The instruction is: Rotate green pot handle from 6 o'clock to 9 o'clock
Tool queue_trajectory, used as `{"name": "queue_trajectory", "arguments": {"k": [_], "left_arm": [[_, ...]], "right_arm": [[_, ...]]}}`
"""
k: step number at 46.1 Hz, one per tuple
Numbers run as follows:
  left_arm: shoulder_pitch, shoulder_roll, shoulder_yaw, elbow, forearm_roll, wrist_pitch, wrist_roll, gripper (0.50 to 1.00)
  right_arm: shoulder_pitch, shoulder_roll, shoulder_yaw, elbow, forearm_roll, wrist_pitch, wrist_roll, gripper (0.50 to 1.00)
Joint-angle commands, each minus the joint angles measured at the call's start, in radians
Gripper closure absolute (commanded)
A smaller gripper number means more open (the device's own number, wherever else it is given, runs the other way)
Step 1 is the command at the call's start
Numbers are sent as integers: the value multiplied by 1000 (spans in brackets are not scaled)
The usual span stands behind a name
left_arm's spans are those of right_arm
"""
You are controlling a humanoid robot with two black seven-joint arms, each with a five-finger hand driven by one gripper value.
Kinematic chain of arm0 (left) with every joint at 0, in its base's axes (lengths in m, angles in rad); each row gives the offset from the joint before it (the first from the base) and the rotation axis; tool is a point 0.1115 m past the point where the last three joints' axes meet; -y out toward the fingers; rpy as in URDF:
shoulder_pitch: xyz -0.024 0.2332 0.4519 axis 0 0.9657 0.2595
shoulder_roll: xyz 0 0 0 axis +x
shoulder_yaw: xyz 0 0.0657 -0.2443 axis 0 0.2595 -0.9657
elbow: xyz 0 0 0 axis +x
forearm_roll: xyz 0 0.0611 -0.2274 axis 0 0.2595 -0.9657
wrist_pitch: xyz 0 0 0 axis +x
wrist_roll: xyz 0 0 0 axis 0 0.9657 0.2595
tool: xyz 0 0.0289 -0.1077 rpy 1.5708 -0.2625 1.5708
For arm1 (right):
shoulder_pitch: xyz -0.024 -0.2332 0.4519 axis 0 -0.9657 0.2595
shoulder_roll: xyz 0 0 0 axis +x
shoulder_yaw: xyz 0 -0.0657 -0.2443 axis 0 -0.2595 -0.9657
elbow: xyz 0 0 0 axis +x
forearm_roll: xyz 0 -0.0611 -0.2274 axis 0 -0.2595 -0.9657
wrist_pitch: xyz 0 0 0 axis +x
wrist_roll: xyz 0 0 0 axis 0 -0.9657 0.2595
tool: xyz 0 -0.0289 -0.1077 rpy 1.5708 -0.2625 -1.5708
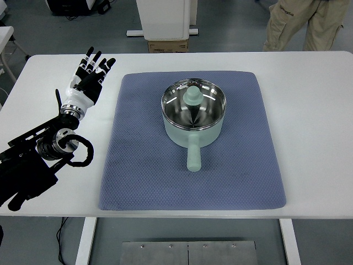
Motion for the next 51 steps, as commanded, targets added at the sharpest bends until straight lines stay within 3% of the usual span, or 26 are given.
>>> {"name": "queue_trajectory", "arguments": {"k": [1,6,51], "left_arm": [[3,1,0,0,0,0,-16,500],[3,-1,0,-1,2,0,-41,500],[-6,-1,0,0,2,0,-42,500]], "right_arm": [[0,0,0,0,0,0,0,500],[0,0,0,0,0,0,0,500],[0,0,0,0,0,0,0,500]]}}
